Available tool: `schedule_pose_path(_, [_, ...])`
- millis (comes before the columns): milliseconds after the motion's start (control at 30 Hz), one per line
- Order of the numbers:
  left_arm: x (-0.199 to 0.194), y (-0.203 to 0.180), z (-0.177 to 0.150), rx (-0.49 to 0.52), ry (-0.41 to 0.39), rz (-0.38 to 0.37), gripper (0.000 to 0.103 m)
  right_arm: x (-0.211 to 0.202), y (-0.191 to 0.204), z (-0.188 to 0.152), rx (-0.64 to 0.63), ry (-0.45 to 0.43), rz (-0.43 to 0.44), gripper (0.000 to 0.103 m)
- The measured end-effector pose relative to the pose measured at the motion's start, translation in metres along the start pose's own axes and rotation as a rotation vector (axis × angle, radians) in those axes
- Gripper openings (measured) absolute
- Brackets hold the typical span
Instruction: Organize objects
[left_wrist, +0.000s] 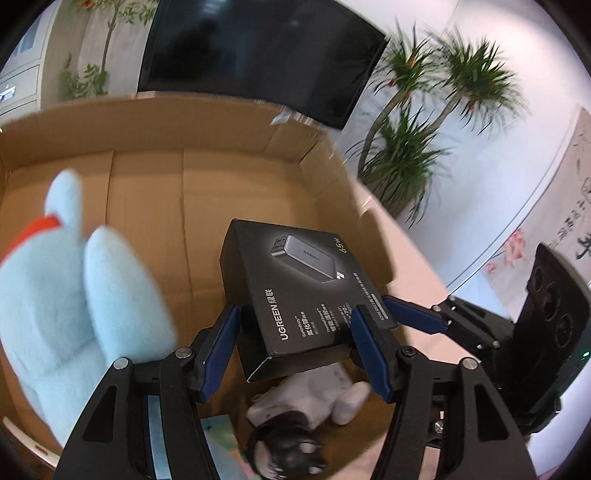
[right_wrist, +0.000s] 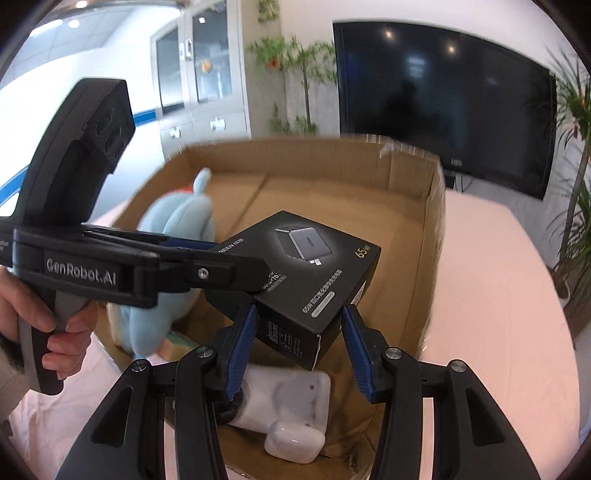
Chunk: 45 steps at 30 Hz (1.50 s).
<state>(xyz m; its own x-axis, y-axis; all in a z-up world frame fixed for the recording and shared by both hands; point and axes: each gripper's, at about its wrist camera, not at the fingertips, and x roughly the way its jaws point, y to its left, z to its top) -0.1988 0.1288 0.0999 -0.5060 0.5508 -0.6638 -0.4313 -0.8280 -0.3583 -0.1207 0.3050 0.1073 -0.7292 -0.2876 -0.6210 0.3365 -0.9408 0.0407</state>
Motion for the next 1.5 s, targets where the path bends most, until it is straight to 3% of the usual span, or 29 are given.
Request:
schedule_pose_path(167, [0.001,-0.025,-0.015,0.119,-0.012,0.125,0.064,0.021,0.003,-0.008,-0.049,0.126,0.030,0.047])
schedule_pose_path(267, [-0.014,-0.027,-0.019,0.095,-0.016,0.101,0.076,0.007,0.003,-0.003,-0.053,0.122,0.016,0.049])
schedule_pose_path(333, [-0.036,-0.024,-0.023,0.075,-0.050,0.115,0.080,-0.013,0.005,0.004,-0.060,0.079,0.025,0.068])
schedule_pose_path(367, [-0.048,-0.022,-0.025,0.065,-0.066,0.120,0.081,-0.023,0.006,0.005,-0.065,0.059,0.022,0.088])
schedule_pose_path(400, [-0.062,-0.019,-0.029,0.048,-0.082,0.123,0.084,-0.032,0.009,0.007,-0.074,0.045,0.008,0.102])
schedule_pose_path(467, [-0.086,-0.010,-0.036,0.013,-0.103,0.121,0.091,-0.050,0.017,0.010,-0.111,0.023,-0.050,0.103])
schedule_pose_path(500, [-0.101,-0.005,-0.042,-0.003,-0.119,0.127,0.101,-0.056,0.021,0.010,-0.124,0.025,-0.072,0.103])
schedule_pose_path(633, [-0.148,0.012,-0.063,-0.026,-0.195,0.249,0.102,-0.067,0.045,0.014,-0.188,0.082,-0.223,0.103])
schedule_pose_path(733, [-0.176,0.026,-0.088,-0.051,-0.217,0.298,0.102,-0.074,0.070,0.016,-0.268,0.090,-0.316,0.103])
schedule_pose_path(900, [-0.196,0.054,-0.133,-0.131,-0.210,0.324,0.102,-0.067,0.101,0.004,-0.283,0.089,-0.185,0.103])
schedule_pose_path(1067, [-0.171,0.072,-0.168,-0.205,-0.081,0.301,0.102,-0.068,0.118,-0.024,-0.111,0.105,-0.210,0.103])
schedule_pose_path(1200, [-0.146,0.068,-0.199,-0.167,-0.015,0.301,0.102,-0.084,0.134,-0.051,-0.009,0.045,-0.132,0.103])
schedule_pose_path(1367, [-0.125,0.065,-0.234,-0.180,0.027,0.314,0.102,-0.063,0.146,-0.088,0.065,0.132,-0.155,0.103])
schedule_pose_path(1500, [-0.120,0.056,-0.260,-0.144,0.031,0.396,0.102,-0.043,0.148,-0.122,0.185,0.195,-0.144,0.103])
